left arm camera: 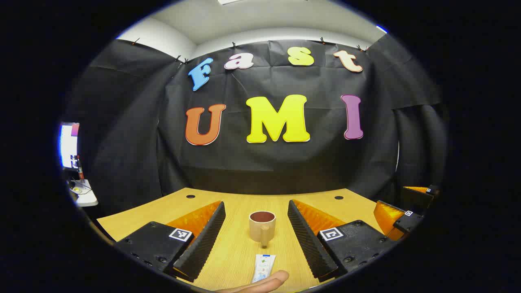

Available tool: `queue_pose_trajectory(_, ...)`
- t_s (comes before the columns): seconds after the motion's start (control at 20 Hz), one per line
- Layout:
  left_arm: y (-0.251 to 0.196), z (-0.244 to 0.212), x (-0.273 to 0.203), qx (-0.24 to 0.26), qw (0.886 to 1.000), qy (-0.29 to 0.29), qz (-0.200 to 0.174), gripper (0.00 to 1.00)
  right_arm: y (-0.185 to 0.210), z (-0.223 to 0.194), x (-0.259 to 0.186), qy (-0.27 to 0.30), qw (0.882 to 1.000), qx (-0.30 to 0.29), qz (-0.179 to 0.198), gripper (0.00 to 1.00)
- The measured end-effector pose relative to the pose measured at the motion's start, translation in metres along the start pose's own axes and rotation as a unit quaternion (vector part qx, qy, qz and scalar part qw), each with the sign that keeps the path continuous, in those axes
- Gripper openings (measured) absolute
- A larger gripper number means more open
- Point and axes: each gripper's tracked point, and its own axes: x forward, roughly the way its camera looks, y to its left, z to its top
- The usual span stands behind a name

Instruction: Put the toothbrush and toothpaste on the desktop into the cup, then pick up the cup and place it on the coaster on the desktop.

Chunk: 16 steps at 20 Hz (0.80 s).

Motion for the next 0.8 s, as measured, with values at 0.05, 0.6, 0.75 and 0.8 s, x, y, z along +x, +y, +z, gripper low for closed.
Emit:
queue_pose_trajectory(0.05, 0.003, -0.002, 0.002, -0.009, 1.000, 0.002, 0.006, 0.98, -0.003, 0.000, -0.001, 0.002, 1.000, 0.002, -0.002, 0.95)
queue_pose_trajectory(0.6, 0.019, -0.019, -0.006, 0.020, 0.999, 0.015, 0.031, 0.98, -0.027, 0.007, -0.012, -0.019, 1.000, 0.012, -0.008, 0.94)
queue_pose_trajectory(0.75, 0.020, -0.023, -0.007, 0.013, 0.999, 0.022, 0.023, 0.98, -0.025, 0.011, -0.015, -0.027, 1.000, 0.001, -0.008, 0.96)
queue_pose_trajectory(0.8, 0.020, -0.023, -0.007, 0.013, 0.999, 0.023, 0.024, 0.98, -0.025, 0.012, -0.017, -0.029, 1.000, 0.000, -0.009, 0.94)
